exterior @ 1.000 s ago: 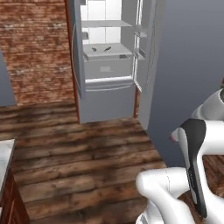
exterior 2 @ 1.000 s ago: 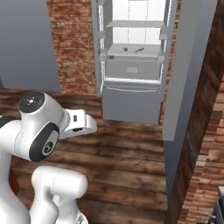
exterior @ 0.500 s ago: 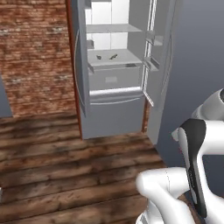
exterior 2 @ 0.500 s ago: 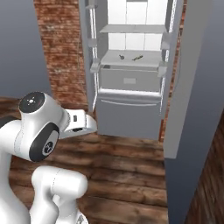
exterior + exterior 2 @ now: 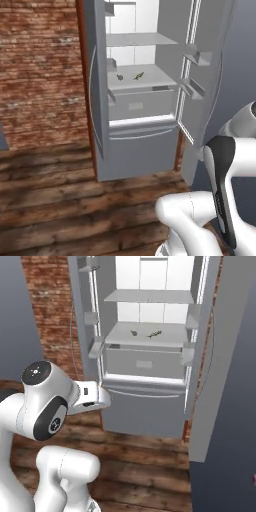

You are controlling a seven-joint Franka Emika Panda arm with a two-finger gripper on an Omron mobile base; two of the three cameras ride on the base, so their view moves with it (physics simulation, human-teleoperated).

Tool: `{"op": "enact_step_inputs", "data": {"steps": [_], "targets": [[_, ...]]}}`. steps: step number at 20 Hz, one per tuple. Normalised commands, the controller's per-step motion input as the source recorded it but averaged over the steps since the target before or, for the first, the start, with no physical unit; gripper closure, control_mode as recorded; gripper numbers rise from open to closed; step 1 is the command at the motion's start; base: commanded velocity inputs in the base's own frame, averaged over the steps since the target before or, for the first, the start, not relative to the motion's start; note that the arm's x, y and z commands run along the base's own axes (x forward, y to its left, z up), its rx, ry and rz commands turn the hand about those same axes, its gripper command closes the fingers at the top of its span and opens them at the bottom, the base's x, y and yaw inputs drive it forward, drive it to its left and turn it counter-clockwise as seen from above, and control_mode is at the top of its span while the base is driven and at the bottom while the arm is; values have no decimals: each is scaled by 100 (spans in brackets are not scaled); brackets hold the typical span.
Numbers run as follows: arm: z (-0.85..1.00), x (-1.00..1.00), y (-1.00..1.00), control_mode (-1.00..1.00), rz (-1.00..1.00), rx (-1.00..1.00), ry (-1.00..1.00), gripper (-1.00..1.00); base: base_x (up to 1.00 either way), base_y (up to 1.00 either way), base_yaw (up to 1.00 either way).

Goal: Retrieve the bottle and the shaker from the cabinet and place them next to the mixing bowl on the counter. Then add garlic from the fridge to the mixing bowl.

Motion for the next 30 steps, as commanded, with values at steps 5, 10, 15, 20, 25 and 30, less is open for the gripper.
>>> {"op": "enact_step_inputs", "data": {"steps": [5,10,15,20,25,30], "targets": [[0,0,0,100,0,0,0,-100,96,-15,0],[0,0,0,100,0,0,0,-100,97,-14,0],[0,0,0,100,0,0,0,-100,96,-15,0],[0,0,0,100,0,0,0,-100,84,-25,3],[0,0,0,100,0,0,0,-100,64,-36,6],[0,0,0,100,0,0,0,-100,71,-37,4]]}}
